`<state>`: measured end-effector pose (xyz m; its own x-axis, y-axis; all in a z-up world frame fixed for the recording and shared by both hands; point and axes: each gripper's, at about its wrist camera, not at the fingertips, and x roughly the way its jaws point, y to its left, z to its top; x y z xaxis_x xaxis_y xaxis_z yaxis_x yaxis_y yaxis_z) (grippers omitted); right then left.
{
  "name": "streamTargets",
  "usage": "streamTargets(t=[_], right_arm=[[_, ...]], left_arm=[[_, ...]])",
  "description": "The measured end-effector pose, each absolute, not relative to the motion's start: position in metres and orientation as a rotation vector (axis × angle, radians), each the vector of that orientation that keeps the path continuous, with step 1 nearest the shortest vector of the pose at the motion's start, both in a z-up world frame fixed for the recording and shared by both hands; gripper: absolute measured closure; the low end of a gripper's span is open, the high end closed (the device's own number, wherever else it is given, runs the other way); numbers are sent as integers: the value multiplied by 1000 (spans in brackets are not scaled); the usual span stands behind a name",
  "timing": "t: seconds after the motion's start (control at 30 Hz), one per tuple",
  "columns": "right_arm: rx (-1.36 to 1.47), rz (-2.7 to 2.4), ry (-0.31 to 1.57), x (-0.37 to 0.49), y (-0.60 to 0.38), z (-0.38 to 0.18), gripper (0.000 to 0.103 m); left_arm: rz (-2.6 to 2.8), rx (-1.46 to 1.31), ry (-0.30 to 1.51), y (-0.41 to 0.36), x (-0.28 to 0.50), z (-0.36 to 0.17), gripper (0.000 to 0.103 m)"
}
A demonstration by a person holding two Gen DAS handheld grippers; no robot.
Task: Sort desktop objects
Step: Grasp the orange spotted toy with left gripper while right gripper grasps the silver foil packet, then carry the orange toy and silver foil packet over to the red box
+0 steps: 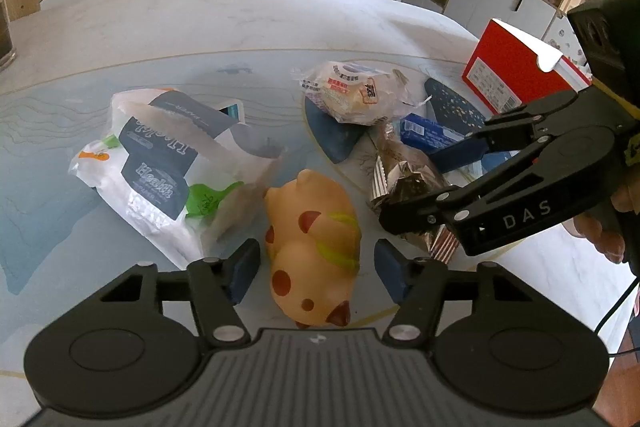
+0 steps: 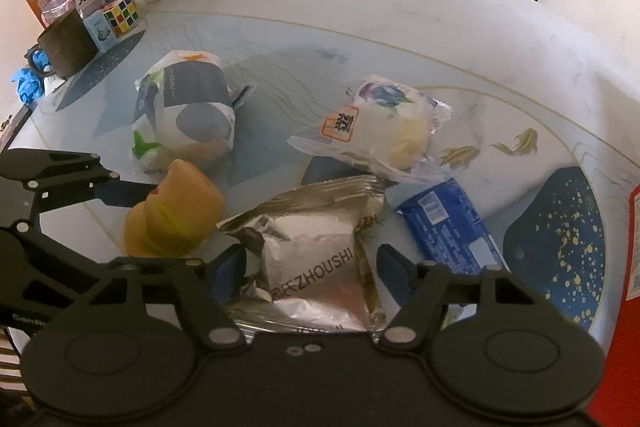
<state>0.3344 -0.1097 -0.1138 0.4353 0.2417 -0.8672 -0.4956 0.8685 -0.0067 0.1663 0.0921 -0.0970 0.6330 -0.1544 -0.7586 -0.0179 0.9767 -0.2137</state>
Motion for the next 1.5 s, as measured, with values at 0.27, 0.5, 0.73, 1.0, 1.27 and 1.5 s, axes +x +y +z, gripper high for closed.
streamTargets(t=[0.27,0.5,0.73,1.0,1.27,1.5], right_arm=[[-268,459,1028,332,-108,-111,43],[-244,430,1049,323,-121,-105,46],[-226,408,1043,314,-133,-95,47],[-204,400,1028,299,-147,-80,48],[-181,395,992,282,-163,-56,48],[-171,381,958,268,-180,-35,48]], left_arm=[[-73,-221,888,94,167,-96,56],[-94,-227,885,92,165,-94,57],[-110,-232,875,86,164,-89,58],[-128,-234,861,77,164,-79,58],[-145,-226,834,62,163,-60,58],[-170,-216,799,44,164,-41,58]])
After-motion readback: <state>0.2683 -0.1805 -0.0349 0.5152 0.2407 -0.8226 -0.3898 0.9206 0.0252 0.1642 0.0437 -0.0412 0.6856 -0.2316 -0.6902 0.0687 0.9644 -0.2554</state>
